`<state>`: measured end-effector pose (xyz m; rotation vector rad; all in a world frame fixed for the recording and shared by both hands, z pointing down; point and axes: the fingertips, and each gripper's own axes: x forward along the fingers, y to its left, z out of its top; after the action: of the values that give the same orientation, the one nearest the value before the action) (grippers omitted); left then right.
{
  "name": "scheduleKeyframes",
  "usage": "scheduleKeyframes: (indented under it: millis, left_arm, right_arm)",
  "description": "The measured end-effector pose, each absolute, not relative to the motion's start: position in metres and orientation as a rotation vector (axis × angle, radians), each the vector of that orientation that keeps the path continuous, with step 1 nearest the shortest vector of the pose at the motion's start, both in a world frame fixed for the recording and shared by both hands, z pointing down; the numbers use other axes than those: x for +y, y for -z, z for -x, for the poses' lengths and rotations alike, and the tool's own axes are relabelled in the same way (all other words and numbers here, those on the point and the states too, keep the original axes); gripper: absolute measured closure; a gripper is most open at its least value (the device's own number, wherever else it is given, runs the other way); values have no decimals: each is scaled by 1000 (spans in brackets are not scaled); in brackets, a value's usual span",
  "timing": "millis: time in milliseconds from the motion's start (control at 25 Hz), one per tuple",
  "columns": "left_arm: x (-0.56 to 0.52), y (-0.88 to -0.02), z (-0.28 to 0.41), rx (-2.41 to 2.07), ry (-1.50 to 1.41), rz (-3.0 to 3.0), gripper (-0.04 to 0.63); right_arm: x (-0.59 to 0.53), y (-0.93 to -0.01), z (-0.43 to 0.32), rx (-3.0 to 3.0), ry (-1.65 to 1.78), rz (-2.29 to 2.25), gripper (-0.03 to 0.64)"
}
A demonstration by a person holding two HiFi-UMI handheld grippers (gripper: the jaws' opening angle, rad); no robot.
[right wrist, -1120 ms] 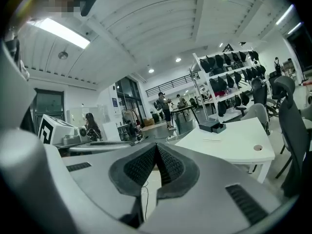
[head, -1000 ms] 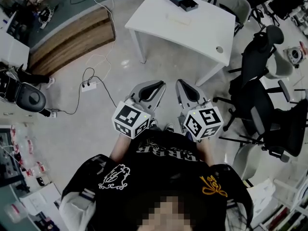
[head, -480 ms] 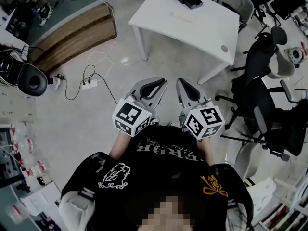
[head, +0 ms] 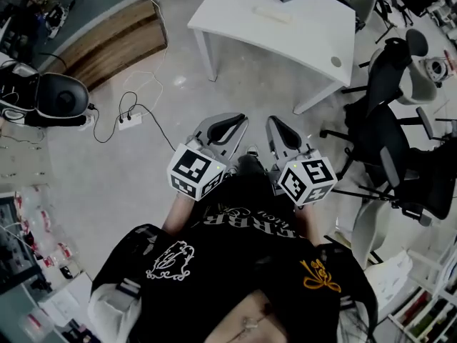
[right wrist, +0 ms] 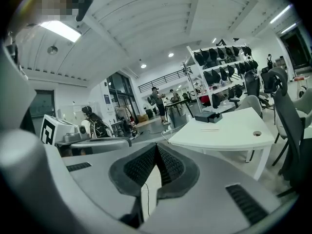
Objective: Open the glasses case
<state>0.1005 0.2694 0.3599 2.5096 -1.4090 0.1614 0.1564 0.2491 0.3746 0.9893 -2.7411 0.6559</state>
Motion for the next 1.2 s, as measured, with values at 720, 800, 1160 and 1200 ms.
scheduleKeyframes:
  millis: [720, 800, 1160, 1200]
  left_arm:
    - [141, -355, -11, -1565, -133, -2440, 560]
    - [114, -349, -2, -1579, -127, -2443, 560]
    - [10, -358, 7, -1540, -197, -2441, 560]
    - [1, -359, 9, -1539, -205, -2440, 560]
  right_arm:
    - [112, -366, -53, -2825, -581, -784, 603]
    - [87, -362, -46, -2827, -570, -779, 603]
    - [-21, -371, -39, -2813, -634, -817, 603]
    - [-29, -374, -36, -2812, -643, -815, 603]
